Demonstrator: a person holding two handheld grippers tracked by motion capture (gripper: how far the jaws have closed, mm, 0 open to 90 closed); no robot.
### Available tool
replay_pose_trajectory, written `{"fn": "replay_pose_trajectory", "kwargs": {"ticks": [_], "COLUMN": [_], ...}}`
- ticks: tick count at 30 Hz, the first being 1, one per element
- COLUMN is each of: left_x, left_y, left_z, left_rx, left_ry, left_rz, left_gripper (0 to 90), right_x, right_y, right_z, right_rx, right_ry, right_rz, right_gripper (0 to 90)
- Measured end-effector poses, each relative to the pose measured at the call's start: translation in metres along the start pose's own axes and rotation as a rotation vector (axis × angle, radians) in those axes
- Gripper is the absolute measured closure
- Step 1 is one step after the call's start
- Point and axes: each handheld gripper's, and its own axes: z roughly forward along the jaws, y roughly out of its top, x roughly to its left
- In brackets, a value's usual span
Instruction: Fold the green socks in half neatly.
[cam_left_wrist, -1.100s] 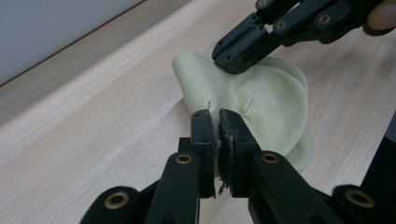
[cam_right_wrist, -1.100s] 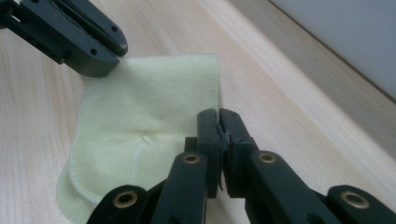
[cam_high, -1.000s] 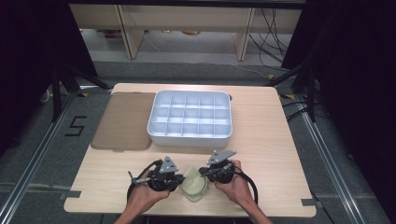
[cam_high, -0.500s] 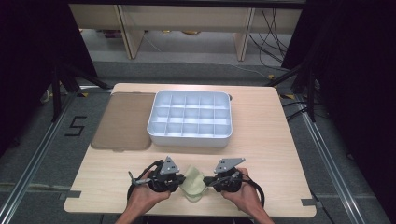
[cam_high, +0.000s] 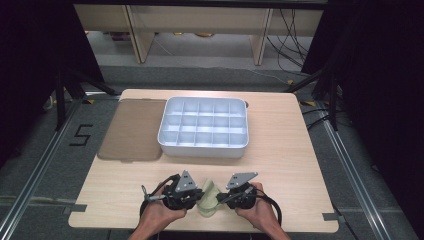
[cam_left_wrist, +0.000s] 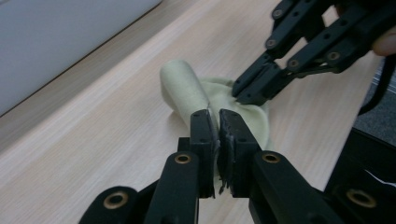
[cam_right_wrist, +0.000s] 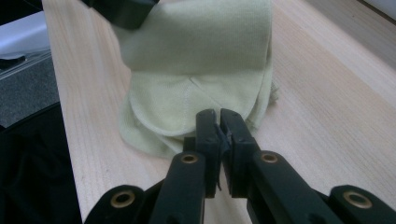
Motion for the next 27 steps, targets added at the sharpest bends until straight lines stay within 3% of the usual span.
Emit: {"fn": "replay_pose_trajectory", "kwargs": {"ticks": [5,9,13,15,21,25,26,27], "left_x": [-0.007,-0.014,-0.017,-0.02,-0.027,-0.032,-0.033,-0.035], "left_y": [0.001,0.001,0.001,0.0,-0.001,-0.002,-0.002,-0.003], "left_z": [0.002,0.006,0.009,0.011,0.021,0.027,0.03,0.032], "left_rx": [-0.013,-0.005,0.007,0.006,0.037,0.051,0.059,0.058], "left_ry": [-0.025,-0.041,-0.047,-0.056,-0.073,-0.079,-0.08,-0.081], "left_rz": [0.009,0.037,0.074,0.064,0.106,0.112,0.135,0.118], "left_gripper": [83.3,83.1,83.1,83.1,83.2,83.1,83.1,83.1], "right_x": [-0.003,-0.002,-0.004,-0.004,-0.006,-0.01,-0.013,-0.015], "right_y": [0.0,-0.001,-0.001,-0.002,-0.002,-0.002,-0.001,0.0], "right_z": [0.001,0.0,0.0,0.0,-0.002,-0.007,-0.012,-0.014], "right_rx": [-0.006,-0.004,-0.01,-0.005,-0.008,-0.032,-0.045,-0.06], "right_ry": [0.004,0.0,0.01,0.004,0.002,-0.018,-0.025,-0.037], "right_rz": [-0.029,-0.001,-0.019,0.005,0.016,0.023,0.028,0.025], "right_gripper": [86.7,86.7,86.6,86.6,86.2,86.1,86.0,86.1]}}
